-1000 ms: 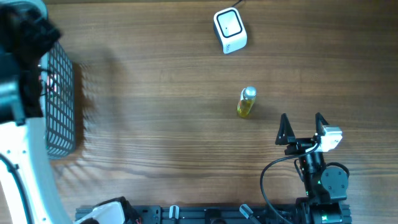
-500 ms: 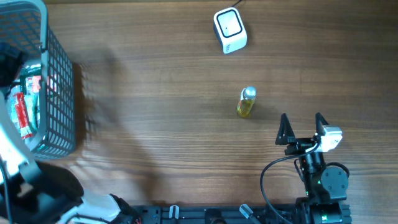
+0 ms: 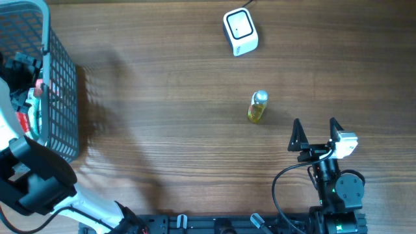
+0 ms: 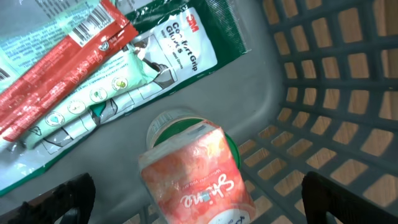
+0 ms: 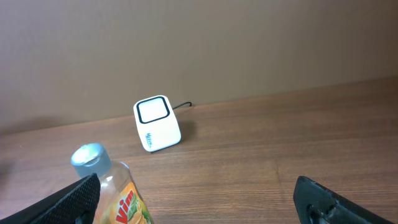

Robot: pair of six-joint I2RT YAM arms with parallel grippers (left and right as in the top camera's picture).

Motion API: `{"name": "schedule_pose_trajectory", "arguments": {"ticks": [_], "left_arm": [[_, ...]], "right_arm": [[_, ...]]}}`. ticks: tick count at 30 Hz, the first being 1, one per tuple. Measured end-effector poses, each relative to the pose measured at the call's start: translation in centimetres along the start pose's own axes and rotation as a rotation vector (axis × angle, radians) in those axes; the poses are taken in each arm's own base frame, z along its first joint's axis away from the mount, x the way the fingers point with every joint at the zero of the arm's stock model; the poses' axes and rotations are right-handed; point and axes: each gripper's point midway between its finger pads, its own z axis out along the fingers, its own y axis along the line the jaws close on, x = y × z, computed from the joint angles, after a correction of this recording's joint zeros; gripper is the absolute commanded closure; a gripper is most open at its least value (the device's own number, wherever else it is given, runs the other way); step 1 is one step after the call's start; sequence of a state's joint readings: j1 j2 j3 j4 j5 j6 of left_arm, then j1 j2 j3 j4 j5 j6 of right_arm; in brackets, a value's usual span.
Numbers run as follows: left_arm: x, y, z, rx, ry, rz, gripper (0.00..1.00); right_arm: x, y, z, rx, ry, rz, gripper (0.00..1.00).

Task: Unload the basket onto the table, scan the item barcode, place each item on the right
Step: 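Reach the left gripper back into the basket and grasp the red box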

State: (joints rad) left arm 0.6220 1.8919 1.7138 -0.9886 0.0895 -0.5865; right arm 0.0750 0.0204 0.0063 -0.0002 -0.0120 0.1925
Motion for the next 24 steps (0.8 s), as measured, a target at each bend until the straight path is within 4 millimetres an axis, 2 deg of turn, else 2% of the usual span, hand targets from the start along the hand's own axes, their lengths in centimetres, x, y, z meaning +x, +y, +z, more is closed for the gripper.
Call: {"name": "schedule_pose_trajectory", "arguments": {"ticks": [10,16,19,24], "left_arm": [[2.1,-0.5,2.4,-0.033,0.075,0.009,0.0],[2.7,0.2,3.7,-0.063,0.11,0.003,0.02],[2.9,0.4,4.2,-0.073,0.123,-0.001,0.06],[3.3,0.8,5.5,-0.092,0.146,-0.005,0.27]], "right_arm": [[0.0,0.0,0.0,0.0,0.0,0.0,0.0],[0.0,0.0,0.0,0.0,0.0,0.0,0.0],[0.0,0.0,0.0,0.0,0.0,0.0,0.0],[0.0,0.0,0.0,0.0,0.0,0.0,0.0]]}}
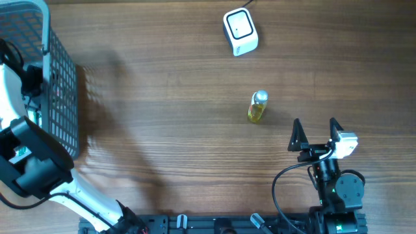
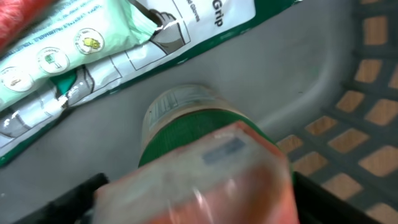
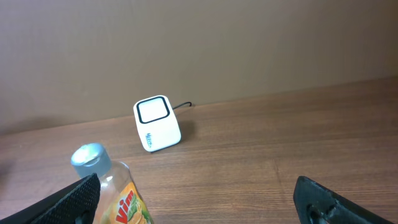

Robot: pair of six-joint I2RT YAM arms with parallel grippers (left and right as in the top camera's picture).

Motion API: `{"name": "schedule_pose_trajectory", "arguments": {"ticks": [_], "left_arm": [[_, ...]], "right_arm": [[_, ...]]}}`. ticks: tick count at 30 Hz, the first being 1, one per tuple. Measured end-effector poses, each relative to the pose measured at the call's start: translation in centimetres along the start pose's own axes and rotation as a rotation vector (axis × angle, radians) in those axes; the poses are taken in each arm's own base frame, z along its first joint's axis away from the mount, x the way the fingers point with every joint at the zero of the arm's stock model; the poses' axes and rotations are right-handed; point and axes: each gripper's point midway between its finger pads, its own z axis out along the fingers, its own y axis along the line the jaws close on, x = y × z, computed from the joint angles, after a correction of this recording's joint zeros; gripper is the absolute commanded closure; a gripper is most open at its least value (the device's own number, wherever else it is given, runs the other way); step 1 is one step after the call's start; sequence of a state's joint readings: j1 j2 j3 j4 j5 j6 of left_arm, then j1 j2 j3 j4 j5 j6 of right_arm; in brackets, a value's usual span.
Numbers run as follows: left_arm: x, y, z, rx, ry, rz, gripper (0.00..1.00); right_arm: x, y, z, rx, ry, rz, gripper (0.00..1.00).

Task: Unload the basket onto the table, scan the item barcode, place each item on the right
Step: 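Reach the left gripper back into the basket and grasp the red box, then carry the red box out and place it beside the bottle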

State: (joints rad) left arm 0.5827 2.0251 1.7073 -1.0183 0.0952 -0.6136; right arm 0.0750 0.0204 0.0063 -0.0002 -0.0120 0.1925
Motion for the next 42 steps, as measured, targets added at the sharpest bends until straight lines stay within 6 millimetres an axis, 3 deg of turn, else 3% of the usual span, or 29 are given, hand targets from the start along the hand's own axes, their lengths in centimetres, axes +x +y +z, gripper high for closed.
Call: {"name": "schedule_pose_trajectory", "arguments": {"ticks": [9,21,25,29,30,31,33,37,42], "left_arm": [[-0.3,0.1,1.2,0.003,-0.019,0.002,0.52],[-2.8,2.4,-0.2,0.031,-0.039,-0.083,0.64],[-5.2,1.7,-5.0,0.138,-0.128,-0.106,0.66],[-7.1,-0.1,-14.2,0.289,-0.321,-0.083,0.67],[-7.1,-0.5,-16.3,0.322,-0.361,-0.074,0.66],[-6.5,-1.3,-20.4,0.398,-0.428,-0.048,0.66],[-5.4,-2.2,-23.6,0.476,-0.46,-0.017,0.64],[-2.2,-4.2,-27.2,0.605,-0.448,0.062,0.62],[2.6,-7.4,-28.9,0.7,-0.376,0.192,0.66]], "right_arm": [[0.0,0.0,0.0,0.0,0.0,0.0,0.0],[0.0,0.0,0.0,0.0,0.0,0.0,0.0],[0.0,0.0,0.0,0.0,0.0,0.0,0.0],[0.0,0.0,0.0,0.0,0.0,0.0,0.0],[0.0,0.0,0.0,0.0,0.0,0.0,0.0],[0.0,0.0,0.0,0.0,0.0,0.0,0.0],[0.0,0.0,0.0,0.0,0.0,0.0,0.0],[0.0,0.0,0.0,0.0,0.0,0.0,0.0],[0.0,0.0,0.0,0.0,0.0,0.0,0.0]]}}
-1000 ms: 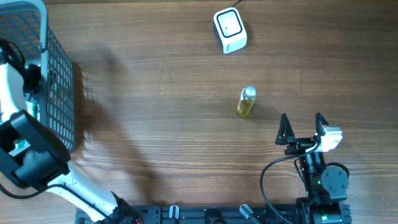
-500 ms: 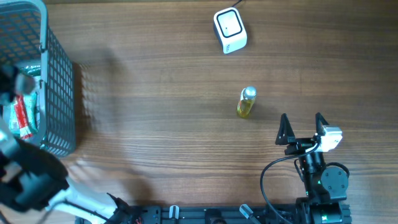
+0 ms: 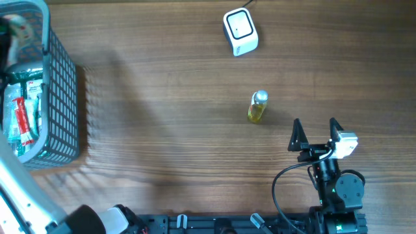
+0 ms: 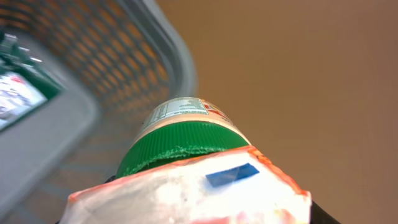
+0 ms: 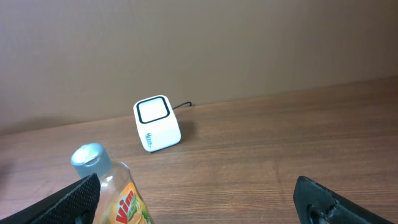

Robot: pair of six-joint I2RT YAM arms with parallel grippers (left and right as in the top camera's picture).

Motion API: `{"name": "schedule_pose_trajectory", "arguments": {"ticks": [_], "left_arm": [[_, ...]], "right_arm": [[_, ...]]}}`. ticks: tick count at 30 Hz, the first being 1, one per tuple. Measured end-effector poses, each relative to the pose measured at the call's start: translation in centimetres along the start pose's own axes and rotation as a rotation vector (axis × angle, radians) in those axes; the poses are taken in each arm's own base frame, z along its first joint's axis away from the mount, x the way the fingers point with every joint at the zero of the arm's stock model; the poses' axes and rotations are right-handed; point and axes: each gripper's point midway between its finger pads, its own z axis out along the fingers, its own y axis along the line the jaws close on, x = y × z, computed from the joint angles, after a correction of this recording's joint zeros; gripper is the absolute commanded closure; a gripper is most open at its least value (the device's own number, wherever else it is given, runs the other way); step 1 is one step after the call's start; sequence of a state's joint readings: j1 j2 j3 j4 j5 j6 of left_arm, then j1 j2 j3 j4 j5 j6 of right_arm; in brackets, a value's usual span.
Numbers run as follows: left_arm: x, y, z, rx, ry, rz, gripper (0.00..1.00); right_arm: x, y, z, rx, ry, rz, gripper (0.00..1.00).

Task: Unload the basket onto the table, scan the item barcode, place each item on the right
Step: 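Carry the red box out and place it beside the bottle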

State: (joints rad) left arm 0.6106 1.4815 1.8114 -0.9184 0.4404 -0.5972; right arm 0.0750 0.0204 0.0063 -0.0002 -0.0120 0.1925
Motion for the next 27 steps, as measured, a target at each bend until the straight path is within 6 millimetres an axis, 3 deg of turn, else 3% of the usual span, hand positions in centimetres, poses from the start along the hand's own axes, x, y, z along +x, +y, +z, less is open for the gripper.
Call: {"name": "schedule_pose_trajectory", "arguments": {"ticks": [5,9,19,27], "left_arm": [[5.2,-5.0,-2.0,0.105,0.096,0.144,0.63],[11.0,-7.1,-3.4,0.125,0.229,0.254,0.58],[25.1,-7.7,-1.6,0.044,0.533,0.564,0.63],[36.7,-4.2,1.8,-0.08,0.747,0.807,0.65]], "right_arm": [[0.0,0.0,0.0,0.0,0.0,0.0,0.0],[0.0,0.0,0.0,0.0,0.0,0.0,0.0],[0.0,0.0,0.0,0.0,0.0,0.0,0.0],[0.0,0.0,0.0,0.0,0.0,0.0,0.0]]}}
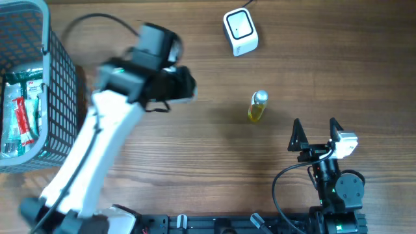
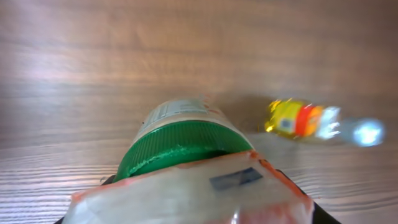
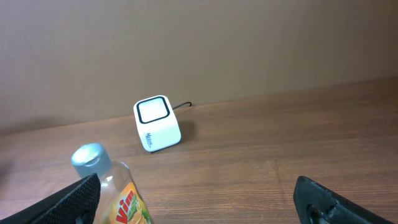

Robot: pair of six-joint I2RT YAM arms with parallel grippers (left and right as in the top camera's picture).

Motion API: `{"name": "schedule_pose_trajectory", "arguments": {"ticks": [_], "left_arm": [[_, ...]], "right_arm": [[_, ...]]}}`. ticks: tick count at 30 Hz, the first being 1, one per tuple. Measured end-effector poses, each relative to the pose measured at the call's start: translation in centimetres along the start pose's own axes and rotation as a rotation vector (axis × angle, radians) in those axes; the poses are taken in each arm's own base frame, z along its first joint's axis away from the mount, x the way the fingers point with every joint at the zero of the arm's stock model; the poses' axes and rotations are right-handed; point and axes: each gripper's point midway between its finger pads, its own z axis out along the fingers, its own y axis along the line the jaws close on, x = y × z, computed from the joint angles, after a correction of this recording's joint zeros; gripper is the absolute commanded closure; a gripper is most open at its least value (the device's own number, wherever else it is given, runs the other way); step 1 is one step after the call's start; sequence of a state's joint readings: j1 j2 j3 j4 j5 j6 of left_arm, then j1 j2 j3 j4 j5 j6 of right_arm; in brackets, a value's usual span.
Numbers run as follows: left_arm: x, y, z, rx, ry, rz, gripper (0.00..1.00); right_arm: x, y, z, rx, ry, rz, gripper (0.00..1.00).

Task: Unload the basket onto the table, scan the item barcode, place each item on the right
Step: 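Carry the red box out and place it beside the bottle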

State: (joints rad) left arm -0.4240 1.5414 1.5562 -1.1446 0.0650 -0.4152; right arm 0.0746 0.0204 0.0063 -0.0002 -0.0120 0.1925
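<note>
My left gripper (image 1: pixel 183 85) hangs over the table's middle, left of the yellow bottle, shut on a green-lidded jar (image 2: pixel 179 140) with an orange-pink packet (image 2: pixel 186 190) pressed against it. The packet fills the bottom of the left wrist view and hides the fingers. A yellow Vim bottle (image 1: pixel 257 107) lies on the wood, also seen as the yellow bottle (image 2: pixel 305 121) ahead of the jar. The white scanner (image 1: pixel 240 31) stands at the far edge. My right gripper (image 1: pixel 316 134) rests open near the front, with the bottle (image 3: pixel 115 190) by its left finger.
A grey mesh basket (image 1: pixel 60 71) at the far left holds green and red packets (image 1: pixel 19 110). The left arm (image 1: pixel 97 149) stretches from the front left across the table. The scanner's cable (image 3: pixel 182 105) runs off behind it.
My left gripper, with the jar and packet, was over the basket at the far left. Now it is over the table's middle, near the yellow bottle. The right arm has not moved.
My left gripper was open inside the basket above the packet and green-lidded jar. Then it was lower, around them. Later it held them up at the basket's rim, and now it holds them over the table. The right gripper stayed open throughout.
</note>
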Motion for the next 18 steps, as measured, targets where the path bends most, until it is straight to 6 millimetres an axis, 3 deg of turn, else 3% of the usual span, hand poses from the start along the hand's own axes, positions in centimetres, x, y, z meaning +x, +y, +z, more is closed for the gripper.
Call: {"name": "schedule_pose_trajectory", "arguments": {"ticks": [4,8,13,18], "left_arm": [[2.6,-1.7,5.1,-0.047,0.104,0.087,0.65],[4.0,-3.7,8.7,-0.058,0.15,0.154,0.65],[4.8,-6.2,12.0,-0.039,0.155,0.225,0.67],[6.1,-7.4,14.7,-0.039,0.184,0.328,0.63]], "right_arm": [[0.0,0.0,0.0,0.0,0.0,0.0,0.0],[0.0,0.0,0.0,0.0,0.0,0.0,0.0],[0.0,0.0,0.0,0.0,0.0,0.0,0.0],[0.0,0.0,0.0,0.0,0.0,0.0,0.0]]}}
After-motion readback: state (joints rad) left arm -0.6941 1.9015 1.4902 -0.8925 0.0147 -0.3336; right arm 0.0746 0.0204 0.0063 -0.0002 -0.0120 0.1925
